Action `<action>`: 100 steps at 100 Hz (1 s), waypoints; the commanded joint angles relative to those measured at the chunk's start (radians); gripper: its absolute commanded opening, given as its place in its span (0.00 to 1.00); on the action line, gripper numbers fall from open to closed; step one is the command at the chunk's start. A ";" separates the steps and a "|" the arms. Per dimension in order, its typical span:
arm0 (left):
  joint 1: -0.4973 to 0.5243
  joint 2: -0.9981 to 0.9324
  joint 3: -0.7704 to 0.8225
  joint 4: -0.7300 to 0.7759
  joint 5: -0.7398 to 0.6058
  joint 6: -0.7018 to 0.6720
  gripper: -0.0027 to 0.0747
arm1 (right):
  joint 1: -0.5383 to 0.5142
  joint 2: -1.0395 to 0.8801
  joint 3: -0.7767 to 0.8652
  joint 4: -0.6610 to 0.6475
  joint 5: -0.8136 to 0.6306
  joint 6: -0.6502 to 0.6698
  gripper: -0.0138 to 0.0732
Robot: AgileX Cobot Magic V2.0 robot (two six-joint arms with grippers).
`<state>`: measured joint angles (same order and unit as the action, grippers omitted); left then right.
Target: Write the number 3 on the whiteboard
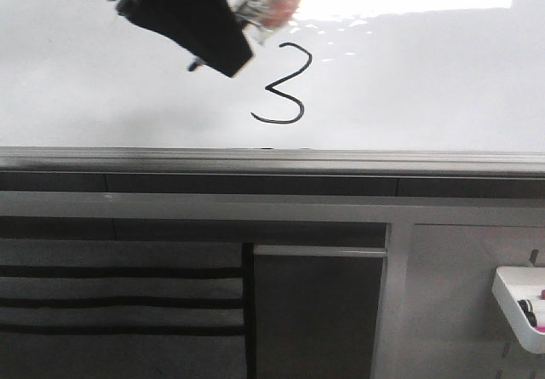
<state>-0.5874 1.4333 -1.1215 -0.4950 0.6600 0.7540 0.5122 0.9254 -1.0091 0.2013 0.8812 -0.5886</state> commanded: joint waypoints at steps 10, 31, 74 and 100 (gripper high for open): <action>0.203 -0.031 -0.033 -0.029 -0.062 -0.112 0.01 | -0.067 -0.070 -0.034 0.000 -0.008 0.016 0.55; 0.375 -0.031 0.034 -0.059 -0.171 -0.165 0.01 | -0.067 -0.079 -0.032 0.000 -0.001 0.024 0.55; 0.445 0.011 0.091 -0.082 -0.251 -0.166 0.01 | -0.067 -0.079 -0.032 0.002 -0.001 0.024 0.55; 0.445 0.019 0.091 -0.082 -0.226 -0.166 0.01 | -0.067 -0.079 -0.032 0.004 0.004 0.024 0.55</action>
<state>-0.1427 1.4823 -1.0065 -0.5520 0.4614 0.5961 0.4515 0.8530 -1.0091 0.1970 0.9338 -0.5670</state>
